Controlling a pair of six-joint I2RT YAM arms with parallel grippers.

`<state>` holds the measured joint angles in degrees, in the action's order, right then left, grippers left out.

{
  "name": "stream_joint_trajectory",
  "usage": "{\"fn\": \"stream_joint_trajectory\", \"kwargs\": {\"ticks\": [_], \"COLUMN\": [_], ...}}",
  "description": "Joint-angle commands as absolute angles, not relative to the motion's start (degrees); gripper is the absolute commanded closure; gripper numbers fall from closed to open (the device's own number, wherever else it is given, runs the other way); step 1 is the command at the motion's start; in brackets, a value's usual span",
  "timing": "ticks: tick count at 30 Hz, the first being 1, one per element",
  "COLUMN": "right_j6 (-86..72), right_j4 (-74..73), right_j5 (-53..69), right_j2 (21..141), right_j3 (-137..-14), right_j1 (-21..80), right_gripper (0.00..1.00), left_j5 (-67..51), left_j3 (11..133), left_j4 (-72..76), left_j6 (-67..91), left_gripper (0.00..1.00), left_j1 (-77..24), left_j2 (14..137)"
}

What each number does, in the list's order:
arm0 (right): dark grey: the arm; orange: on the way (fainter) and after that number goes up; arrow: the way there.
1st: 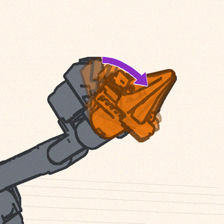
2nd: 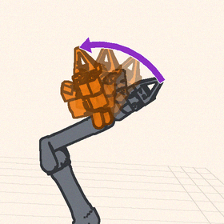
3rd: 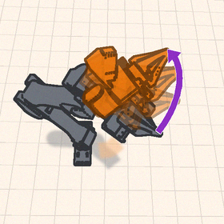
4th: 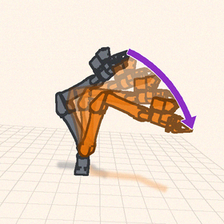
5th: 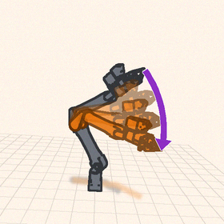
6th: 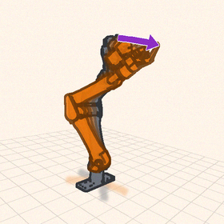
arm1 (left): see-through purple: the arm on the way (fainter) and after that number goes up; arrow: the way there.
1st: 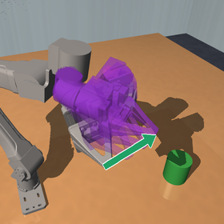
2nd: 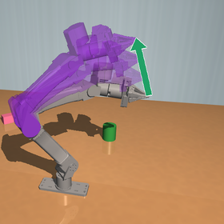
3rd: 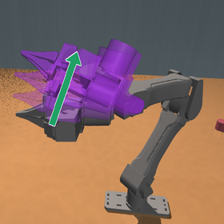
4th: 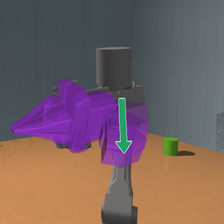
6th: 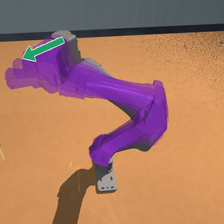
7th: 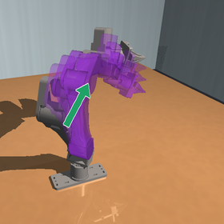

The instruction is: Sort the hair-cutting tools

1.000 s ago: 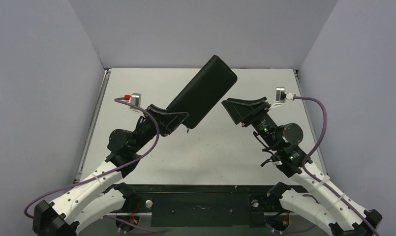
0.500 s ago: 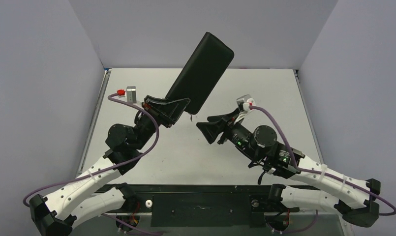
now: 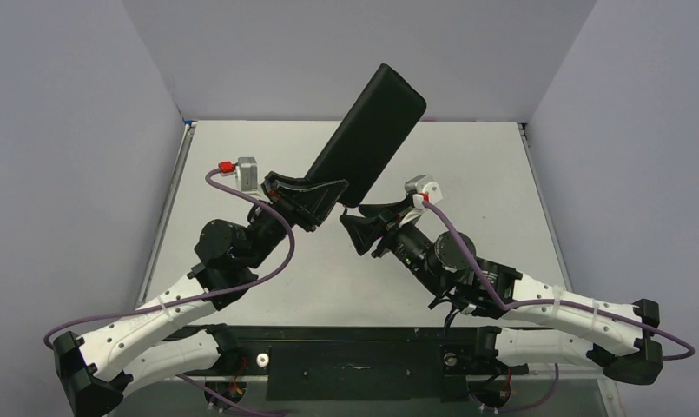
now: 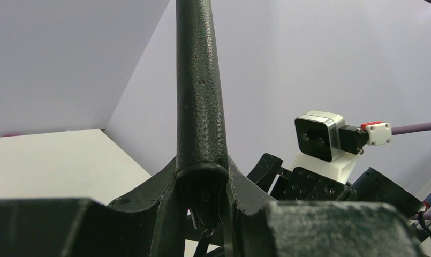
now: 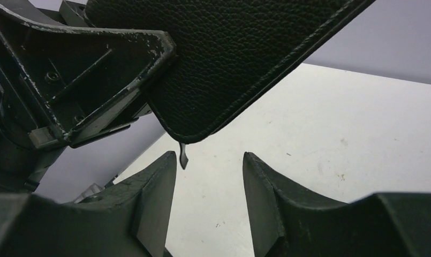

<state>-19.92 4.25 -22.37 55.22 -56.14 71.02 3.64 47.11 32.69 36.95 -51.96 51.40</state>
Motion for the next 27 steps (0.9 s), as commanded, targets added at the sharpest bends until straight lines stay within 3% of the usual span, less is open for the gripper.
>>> {"fn": "stream_joint_trajectory", "kwargs": {"ticks": [1, 16, 27], "right_j6": [-17.0, -14.9, -15.3], "right_j4": [8.7, 8.0, 8.0], "right_j5": [-25.9, -27.4, -29.3], "right_j2": [54.9, 57.8, 59.0], "right_j3": [-57.6, -60.4, -61.3], "right_j1": [72.0, 74.2, 74.1], "right_gripper": [0.54, 0.51, 0.73], "left_j5": [4.9, 5.3, 4.9], "left_j3": [51.8, 51.6, 51.3], "left_j4": [39.8, 39.7, 39.1], "left_j6": [35.0, 34.4, 34.5], "left_gripper": [1.00, 1.00, 1.00], "left_j1": [-52.5, -52.6, -52.6], "left_j2": [50.2, 49.7, 49.1]}}
